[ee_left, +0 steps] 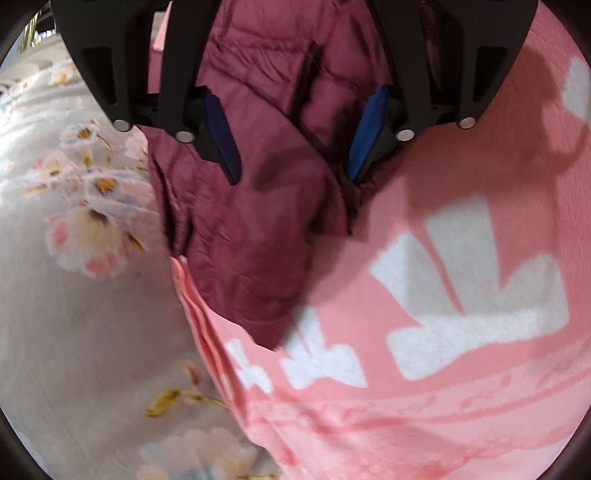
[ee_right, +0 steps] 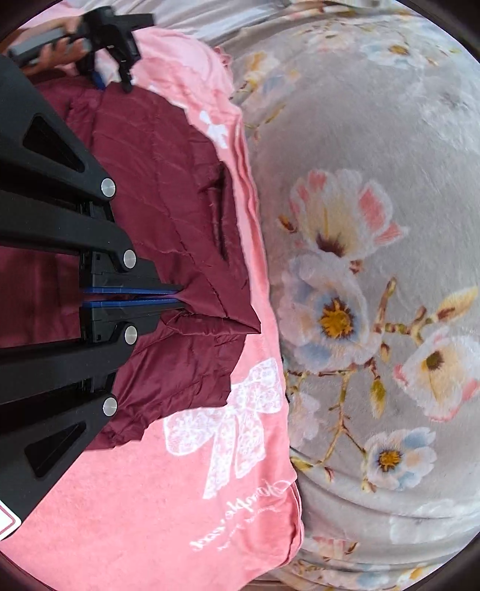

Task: Fold large clothes

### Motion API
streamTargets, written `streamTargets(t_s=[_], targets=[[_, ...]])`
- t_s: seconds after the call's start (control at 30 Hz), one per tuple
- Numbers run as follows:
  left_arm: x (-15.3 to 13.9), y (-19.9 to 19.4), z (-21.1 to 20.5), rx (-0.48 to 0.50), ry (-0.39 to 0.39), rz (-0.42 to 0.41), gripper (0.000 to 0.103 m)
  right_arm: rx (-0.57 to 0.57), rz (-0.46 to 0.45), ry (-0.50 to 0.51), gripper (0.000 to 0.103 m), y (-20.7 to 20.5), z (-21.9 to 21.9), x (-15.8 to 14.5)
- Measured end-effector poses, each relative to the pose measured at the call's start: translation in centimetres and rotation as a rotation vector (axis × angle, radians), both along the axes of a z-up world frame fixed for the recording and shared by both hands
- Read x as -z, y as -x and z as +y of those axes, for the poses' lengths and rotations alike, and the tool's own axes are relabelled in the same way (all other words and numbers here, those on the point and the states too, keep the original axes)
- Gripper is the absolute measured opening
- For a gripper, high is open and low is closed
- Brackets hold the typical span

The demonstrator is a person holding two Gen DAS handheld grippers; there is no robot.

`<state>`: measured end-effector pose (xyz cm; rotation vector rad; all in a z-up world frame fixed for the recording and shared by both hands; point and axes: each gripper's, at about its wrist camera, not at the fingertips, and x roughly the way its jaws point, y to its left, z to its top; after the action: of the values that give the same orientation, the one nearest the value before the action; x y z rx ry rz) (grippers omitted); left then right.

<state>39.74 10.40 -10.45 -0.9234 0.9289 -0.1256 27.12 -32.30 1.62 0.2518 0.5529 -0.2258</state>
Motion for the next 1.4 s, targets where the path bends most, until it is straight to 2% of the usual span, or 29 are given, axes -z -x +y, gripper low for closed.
streamTargets(t_s=[0.03, 0.1, 0.13, 0.2, 0.33, 0.7, 0.9, 1.1, 1.2, 1.27, 1.33, 1.4], targets=[[0.1, -0.2, 0.2, -0.009, -0.017, 0.005, 0.041, 0.002, 0.018, 0.015, 0.002, 0.2, 0.0, 0.6], [-0.1, -0.8, 0.4, -0.009, -0.058, 0.006, 0.015, 0.01, 0.053, 0.015, 0.002, 0.3, -0.3, 2.1], [-0.3, -0.9, 0.4, -0.005, -0.073, 0.002, 0.009, 0.015, 0.068, 0.008, 0.002, 0.1, -0.5, 2.8], [-0.6, -1.1, 0.3, -0.006, -0.113, -0.007, 0.004, 0.026, 0.112, -0.01, 0.002, -0.4, -0.9, 4.7], [-1.0, -0.6, 0.2, -0.025, -0.183, -0.026, 0.002, 0.032, 0.186, -0.015, 0.002, -1.1, -1.1, 7.8], [0.4, 1.9, -0.4, -0.014, -0.312, -0.065, 0.001, 0.012, 0.285, -0.001, 0.002, -1.5, -0.2, 10.7], [0.3, 2.0, -1.0, -0.009, -0.374, -0.074, 0.001, 0.016, 0.304, 0.048, 0.002, -1.9, 0.4, 11.0], [0.1, 2.1, -1.4, -0.011, -0.415, -0.074, 0.002, 0.011, 0.279, -0.001, 0.003, -1.6, -0.3, 10.8], [-0.3, 2.3, -1.4, -0.009, -0.421, -0.076, 0.004, 0.028, 0.245, -0.009, 0.014, -0.5, -0.6, 10.1], [-1.2, 3.0, -1.5, -0.008, -0.447, -0.084, 0.006, 0.043, 0.2, -0.031, 0.032, 1.1, -0.9, 9.1], [-2.8, 4.1, -1.9, 0.0, -0.49, -0.115, 0.021, 0.052, 0.146, -0.048, 0.037, 2.7, -1.0, 8.1], [-4.7, 4.6, -2.7, 0.023, -0.501, -0.152, 0.035, 0.049, 0.099, -0.066, 0.037, 3.7, -1.2, 7.0]])
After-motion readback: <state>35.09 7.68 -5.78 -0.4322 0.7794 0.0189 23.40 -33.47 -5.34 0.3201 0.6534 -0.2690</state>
